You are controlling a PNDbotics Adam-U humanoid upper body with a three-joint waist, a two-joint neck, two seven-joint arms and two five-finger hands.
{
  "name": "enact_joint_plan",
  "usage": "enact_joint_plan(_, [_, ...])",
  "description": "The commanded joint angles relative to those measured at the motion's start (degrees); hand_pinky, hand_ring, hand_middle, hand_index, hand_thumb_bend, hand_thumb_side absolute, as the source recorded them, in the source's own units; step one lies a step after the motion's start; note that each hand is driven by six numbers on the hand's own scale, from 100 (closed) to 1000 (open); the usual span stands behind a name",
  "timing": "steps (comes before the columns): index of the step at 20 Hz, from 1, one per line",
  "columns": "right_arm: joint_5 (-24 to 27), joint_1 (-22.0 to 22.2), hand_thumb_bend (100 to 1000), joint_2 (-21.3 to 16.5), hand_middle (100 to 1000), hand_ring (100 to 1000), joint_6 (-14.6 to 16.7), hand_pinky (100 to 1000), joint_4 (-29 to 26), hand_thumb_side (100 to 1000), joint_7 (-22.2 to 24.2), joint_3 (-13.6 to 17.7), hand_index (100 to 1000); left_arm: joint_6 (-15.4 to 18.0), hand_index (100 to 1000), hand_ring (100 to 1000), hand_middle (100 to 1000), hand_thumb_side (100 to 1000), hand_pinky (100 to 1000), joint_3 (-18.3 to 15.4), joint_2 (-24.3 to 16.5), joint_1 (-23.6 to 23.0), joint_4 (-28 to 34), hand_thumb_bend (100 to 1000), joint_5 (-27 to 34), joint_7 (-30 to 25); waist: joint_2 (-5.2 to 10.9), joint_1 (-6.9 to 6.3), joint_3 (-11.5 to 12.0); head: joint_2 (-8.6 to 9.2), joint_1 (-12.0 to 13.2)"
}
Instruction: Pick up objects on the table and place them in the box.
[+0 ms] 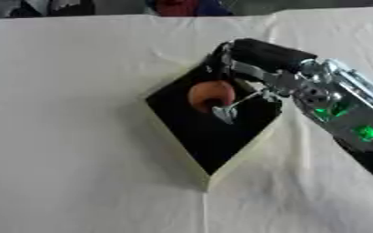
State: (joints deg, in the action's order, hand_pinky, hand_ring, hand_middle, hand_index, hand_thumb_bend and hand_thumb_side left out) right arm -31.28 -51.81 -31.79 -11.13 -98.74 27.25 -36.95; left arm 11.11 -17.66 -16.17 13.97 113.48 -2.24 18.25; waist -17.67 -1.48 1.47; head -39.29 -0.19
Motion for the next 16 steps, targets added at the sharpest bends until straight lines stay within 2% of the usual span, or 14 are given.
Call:
enact_joint_plan(1, [-1.4,-0.5,100,0.1,454,678,0.3,556,0.5,162,0.8,0.1,562,0.1,798,666,734,674,637,-0.1,-0.8,0.4,1.1,100,0.3,-0.1,0.95,-0.04,0.1,0.07,-0.2])
enact_joint_plan(8, [-6.1,-0.3,100,1.2,511,714,2.0,619,2.1,100,4.3,-0.9,622,0.0,798,666,734,673,637,-0.2,-0.6,0.2,1.1,100,0.2,-0.1,1.0,-0.08,0.3,0.0,-0.3])
enact_joint_plan(15, [-10.4,-1.3,100,1.4,767,861,6.2,750,1.6,100,9.0,-0.5,836,-0.2,798,666,734,675,637,-0.3,-0.4,0.1,1.1,100,0.2,-0.1,1.07,0.01,0.2,-0.03,-0.3])
enact_joint_plan(16, [-11.1,-1.5,100,1.4,791,879,7.0,769,1.4,126,9.7,-0.3,857,-0.2,798,666,734,675,638,-0.3,-0.4,0.1,1.1,100,0.2,0.0,1.09,0.01,0.2,-0.03,-0.3])
